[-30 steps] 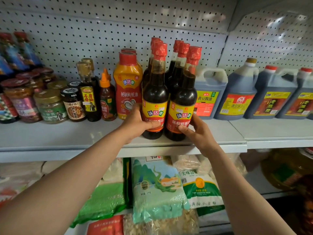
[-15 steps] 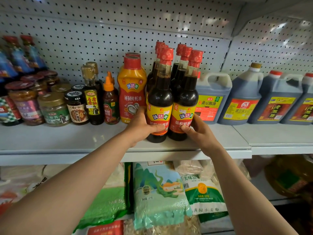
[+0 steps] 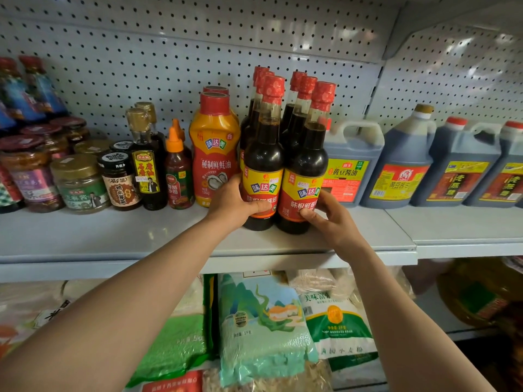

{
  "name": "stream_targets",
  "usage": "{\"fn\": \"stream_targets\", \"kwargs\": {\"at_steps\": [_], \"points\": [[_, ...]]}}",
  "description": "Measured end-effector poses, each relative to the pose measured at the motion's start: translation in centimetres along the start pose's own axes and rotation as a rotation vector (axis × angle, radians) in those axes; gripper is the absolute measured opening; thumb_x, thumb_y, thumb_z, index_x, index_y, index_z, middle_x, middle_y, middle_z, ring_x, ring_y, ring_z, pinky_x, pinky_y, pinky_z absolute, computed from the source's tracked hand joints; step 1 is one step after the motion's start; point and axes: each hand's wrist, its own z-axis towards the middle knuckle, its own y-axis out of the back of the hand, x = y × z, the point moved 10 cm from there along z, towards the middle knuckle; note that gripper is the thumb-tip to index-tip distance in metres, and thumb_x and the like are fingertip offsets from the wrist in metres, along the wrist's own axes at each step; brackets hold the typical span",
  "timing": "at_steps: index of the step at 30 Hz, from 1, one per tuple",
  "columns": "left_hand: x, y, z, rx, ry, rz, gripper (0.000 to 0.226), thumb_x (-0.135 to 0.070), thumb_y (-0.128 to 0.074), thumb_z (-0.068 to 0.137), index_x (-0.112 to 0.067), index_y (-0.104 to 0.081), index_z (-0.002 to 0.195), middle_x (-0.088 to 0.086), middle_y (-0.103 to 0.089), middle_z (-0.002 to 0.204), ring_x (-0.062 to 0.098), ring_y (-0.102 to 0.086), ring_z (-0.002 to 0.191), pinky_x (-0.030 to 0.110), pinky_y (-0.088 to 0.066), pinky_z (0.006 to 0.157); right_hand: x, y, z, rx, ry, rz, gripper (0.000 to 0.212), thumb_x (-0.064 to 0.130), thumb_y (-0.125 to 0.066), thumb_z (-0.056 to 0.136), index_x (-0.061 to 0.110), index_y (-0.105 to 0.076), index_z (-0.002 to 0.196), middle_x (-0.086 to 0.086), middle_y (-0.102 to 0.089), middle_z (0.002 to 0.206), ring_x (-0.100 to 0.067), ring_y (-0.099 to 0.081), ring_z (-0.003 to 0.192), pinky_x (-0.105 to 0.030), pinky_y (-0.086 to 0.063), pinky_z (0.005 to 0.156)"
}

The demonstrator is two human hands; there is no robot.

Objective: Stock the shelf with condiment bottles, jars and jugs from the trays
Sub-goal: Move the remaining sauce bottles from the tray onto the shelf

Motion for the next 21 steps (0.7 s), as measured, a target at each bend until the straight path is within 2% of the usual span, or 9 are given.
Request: {"fn": "stream_targets", "kwargs": {"at_steps": [4, 8, 10, 16, 21], "points": [[0.6, 0.5, 0.6, -0.113, 0.063, 0.05, 0.069, -0.036, -0.09, 0.068, -0.018, -0.048, 0.12, 0.003, -0.064, 0.121, 0.023, -0.062, 0.107, 0.038, -0.051, 0.089, -0.5, 0.3, 0.5, -0.013, -0.007, -0.014, 0.063, 0.042, -0.072, 0.082, 0.021, -0.054, 0.138, 0.007, -0.065, 0.128, -0.006, -0.06, 0.118, -0.039, -0.05, 0.103], [0.9, 0.5, 1.1, -0.143, 0.068, 0.089, 0.067, -0.04, -0.09, 0.066, -0.018, -0.048, 0.114, 0.005, -0.064, 0.118, 0.026, -0.063, 0.106, 0.044, -0.053, 0.09, -1.4, 0.8, 1.0, -0.081, -0.008, -0.036, 0.069, 0.047, -0.074, 0.078, 0.018, -0.052, 0.137, 0.004, -0.065, 0.128, -0.009, -0.061, 0.118, -0.044, -0.051, 0.103], [0.7, 0.5, 1.2, -0.158, 0.054, 0.099, 0.065, -0.04, -0.09, 0.067, -0.018, -0.048, 0.112, 0.004, -0.064, 0.116, 0.025, -0.063, 0.104, 0.042, -0.053, 0.088, -1.8, 1.0, 1.2, -0.119, -0.009, -0.053, 0.069, 0.049, -0.075, 0.077, 0.017, -0.052, 0.134, 0.004, -0.065, 0.127, -0.009, -0.062, 0.116, -0.045, -0.052, 0.101], [0.6, 0.2, 1.2, -0.179, 0.008, 0.06, 0.058, -0.038, -0.087, 0.072, -0.019, -0.048, 0.11, -0.003, -0.06, 0.108, 0.016, -0.058, 0.095, 0.03, -0.046, 0.078, -1.5, 1.2, 2.6, -0.237, 0.016, -0.158, 0.056, 0.037, -0.077, 0.085, 0.012, -0.058, 0.131, 0.001, -0.068, 0.116, -0.012, -0.064, 0.103, -0.031, -0.053, 0.089], [1.1, 0.0, 1.1, -0.247, -0.026, 0.024, 0.058, -0.041, -0.086, 0.071, -0.018, -0.053, 0.113, -0.002, -0.065, 0.111, 0.018, -0.062, 0.097, 0.034, -0.051, 0.081, -2.4, 1.6, 2.9, -0.33, -0.033, -0.105, 0.06, 0.04, -0.083, 0.078, 0.013, -0.059, 0.126, 0.003, -0.07, 0.113, -0.01, -0.067, 0.1, -0.028, -0.055, 0.086]]}}
